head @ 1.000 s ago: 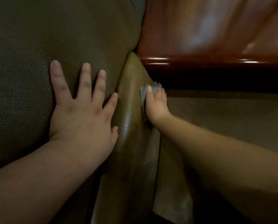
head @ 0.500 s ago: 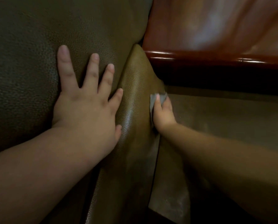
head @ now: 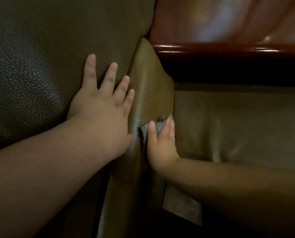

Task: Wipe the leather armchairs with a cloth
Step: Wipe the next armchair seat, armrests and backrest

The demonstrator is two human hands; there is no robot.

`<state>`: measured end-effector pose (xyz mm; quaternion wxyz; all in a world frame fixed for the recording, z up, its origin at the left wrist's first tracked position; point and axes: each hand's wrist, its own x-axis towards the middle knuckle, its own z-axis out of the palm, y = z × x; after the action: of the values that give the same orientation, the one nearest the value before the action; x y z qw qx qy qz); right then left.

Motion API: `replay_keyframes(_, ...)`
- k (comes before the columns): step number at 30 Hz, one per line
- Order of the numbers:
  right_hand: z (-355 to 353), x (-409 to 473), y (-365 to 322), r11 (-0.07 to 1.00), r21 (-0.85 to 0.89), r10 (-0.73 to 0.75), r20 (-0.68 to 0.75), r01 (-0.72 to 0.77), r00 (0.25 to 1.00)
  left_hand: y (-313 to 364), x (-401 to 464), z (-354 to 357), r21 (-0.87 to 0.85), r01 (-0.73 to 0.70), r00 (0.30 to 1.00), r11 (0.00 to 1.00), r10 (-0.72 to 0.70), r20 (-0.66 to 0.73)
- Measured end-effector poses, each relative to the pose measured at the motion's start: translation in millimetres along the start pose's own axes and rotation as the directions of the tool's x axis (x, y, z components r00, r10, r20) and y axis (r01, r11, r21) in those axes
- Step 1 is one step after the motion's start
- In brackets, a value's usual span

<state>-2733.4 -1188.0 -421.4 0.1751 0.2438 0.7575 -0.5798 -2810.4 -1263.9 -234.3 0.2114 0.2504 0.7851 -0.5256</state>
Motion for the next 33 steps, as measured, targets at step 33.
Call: replay_keyframes(33,4.5,-16.3,-10.8,0.909,0.155,0.399,-0.063,-0.386,0.915,6.7,-15.9,-1.3,0.011,-0.135,0.982,0.991,0.132,0.132)
